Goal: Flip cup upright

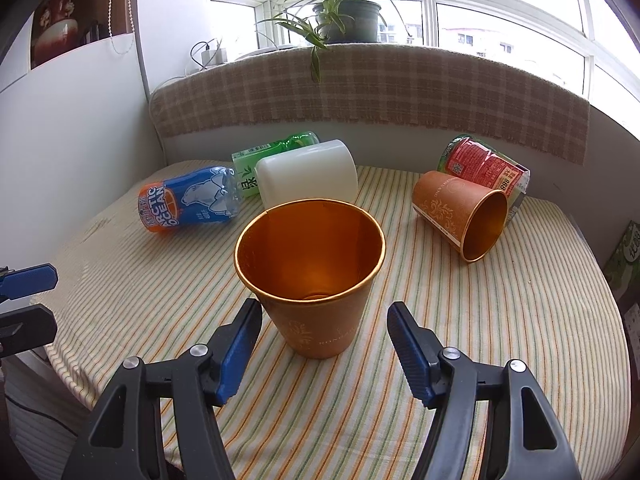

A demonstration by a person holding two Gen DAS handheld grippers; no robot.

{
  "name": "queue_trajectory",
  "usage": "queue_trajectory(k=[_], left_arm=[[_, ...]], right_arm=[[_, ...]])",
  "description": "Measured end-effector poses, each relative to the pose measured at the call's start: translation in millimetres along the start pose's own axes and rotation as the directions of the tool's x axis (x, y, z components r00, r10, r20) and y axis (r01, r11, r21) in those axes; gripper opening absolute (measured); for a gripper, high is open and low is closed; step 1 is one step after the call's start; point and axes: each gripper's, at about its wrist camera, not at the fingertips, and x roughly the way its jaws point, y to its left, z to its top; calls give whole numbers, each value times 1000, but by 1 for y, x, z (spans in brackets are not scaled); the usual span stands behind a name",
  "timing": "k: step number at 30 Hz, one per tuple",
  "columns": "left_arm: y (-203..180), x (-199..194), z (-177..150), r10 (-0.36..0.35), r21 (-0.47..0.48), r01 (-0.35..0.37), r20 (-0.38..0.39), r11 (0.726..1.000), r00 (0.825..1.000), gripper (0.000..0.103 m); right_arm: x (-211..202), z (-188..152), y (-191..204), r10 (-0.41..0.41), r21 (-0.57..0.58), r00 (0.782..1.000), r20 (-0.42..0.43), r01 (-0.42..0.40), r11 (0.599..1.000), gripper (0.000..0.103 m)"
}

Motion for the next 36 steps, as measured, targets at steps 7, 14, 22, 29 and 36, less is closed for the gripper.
queue_trajectory(k=[7, 14, 22, 29, 36], left_arm=[[-7, -4, 6, -5, 27, 3, 57, 1000, 998, 78], [-11, -14, 12, 37, 40, -43, 157, 998, 987, 78], [-11, -31, 17, 104, 23, -116, 292, 993, 951, 95], [-11, -38, 17, 127, 21, -141, 332, 990, 935, 99], [-15, -45, 16, 147, 25, -168, 374, 985, 916, 102]], right_arm=[[-20, -6, -6, -16, 41, 1000, 25, 15, 999, 68], [-58, -6, -14, -68, 104, 993, 95, 58, 993, 68], [-93, -4, -16, -141, 144, 975, 174, 116, 983, 80], [-106, -1, -9, -167, 133, 963, 210, 141, 981, 85], [-118, -1, -3, -208, 134, 944, 256, 179, 975, 96]])
